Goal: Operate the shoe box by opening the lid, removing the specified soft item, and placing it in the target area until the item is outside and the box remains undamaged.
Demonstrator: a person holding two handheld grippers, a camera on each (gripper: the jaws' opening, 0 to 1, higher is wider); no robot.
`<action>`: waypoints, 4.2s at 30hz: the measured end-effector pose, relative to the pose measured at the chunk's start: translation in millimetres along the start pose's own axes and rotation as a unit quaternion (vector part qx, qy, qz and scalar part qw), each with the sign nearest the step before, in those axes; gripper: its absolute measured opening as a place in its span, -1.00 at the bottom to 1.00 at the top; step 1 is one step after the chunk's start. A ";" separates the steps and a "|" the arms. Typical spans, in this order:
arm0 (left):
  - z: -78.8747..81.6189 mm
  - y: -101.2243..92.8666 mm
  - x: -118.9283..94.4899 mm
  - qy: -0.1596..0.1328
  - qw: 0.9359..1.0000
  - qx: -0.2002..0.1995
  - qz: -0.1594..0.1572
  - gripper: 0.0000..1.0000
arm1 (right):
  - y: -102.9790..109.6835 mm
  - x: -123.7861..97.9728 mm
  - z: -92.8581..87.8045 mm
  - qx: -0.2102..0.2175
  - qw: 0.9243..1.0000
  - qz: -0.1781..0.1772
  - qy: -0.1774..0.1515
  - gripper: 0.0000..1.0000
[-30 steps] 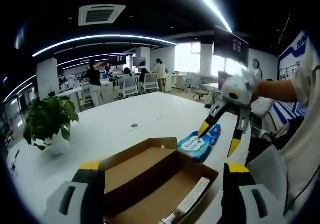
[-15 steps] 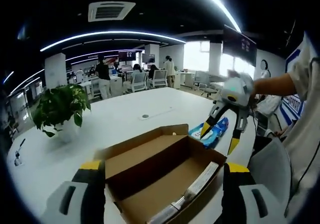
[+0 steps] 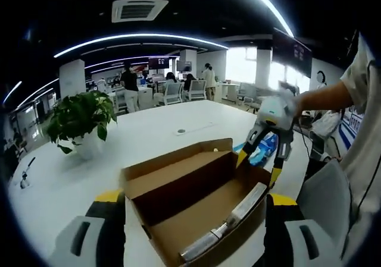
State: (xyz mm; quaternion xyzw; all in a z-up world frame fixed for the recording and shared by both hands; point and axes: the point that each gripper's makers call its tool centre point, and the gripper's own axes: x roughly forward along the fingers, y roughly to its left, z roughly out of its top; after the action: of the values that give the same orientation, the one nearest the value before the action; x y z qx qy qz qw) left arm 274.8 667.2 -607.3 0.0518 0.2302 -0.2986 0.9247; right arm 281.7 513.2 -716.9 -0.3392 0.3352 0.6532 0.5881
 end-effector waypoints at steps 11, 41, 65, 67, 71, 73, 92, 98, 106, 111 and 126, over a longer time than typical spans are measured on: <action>-13.1 3.5 -1.1 0.012 1.000 0.001 0.005 0.99 | 6.2 24.0 -3.8 -0.001 0.999 0.026 0.027 -0.09; -25.9 -0.3 -9.0 0.026 1.000 -0.004 0.013 0.96 | 21.4 30.8 -9.3 0.007 0.999 0.030 0.043 -0.68; -10.3 -10.6 -10.0 0.010 1.000 0.000 0.002 1.00 | 19.9 -20.3 27.0 -0.001 1.000 -0.015 -0.013 -0.68; -8.5 -12.0 -8.5 0.010 1.000 0.003 0.002 1.00 | 20.1 -26.3 30.5 -0.011 1.000 -0.020 -0.019 -0.68; -4.8 -16.6 -5.5 0.009 1.000 0.008 -0.003 1.00 | 19.0 -36.3 32.3 -0.017 0.999 -0.027 -0.024 -0.68; -3.3 -19.4 -4.1 0.009 1.000 0.009 -0.006 1.00 | 19.0 -41.6 33.6 -0.019 0.999 -0.031 -0.029 -0.68; -2.5 -33.6 4.8 0.020 0.999 0.024 -0.021 1.00 | 14.7 -89.4 40.6 -0.045 0.995 -0.064 -0.067 -0.69; -1.1 -40.6 8.8 0.015 0.999 0.022 -0.030 1.00 | 8.9 -106.2 33.4 -0.049 0.993 -0.077 -0.070 -0.69; -0.9 -45.7 13.2 0.017 0.999 0.020 -0.036 1.00 | -0.6 -130.7 17.6 -0.045 0.992 -0.096 -0.075 -0.69; -1.5 -46.0 17.6 0.019 0.999 0.020 -0.038 1.00 | -12.2 -151.9 -1.1 -0.043 0.990 -0.112 -0.070 -0.69; -2.8 -40.4 18.3 0.026 0.999 0.019 -0.033 1.00 | -34.8 -186.5 -32.1 -0.040 0.988 -0.138 -0.062 -0.69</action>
State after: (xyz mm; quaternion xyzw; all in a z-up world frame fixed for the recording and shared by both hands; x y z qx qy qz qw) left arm 263.5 625.2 -616.5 0.0696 0.2497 -0.3315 0.9072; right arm 332.5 388.4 -579.6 -0.3640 0.2213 0.5984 0.6785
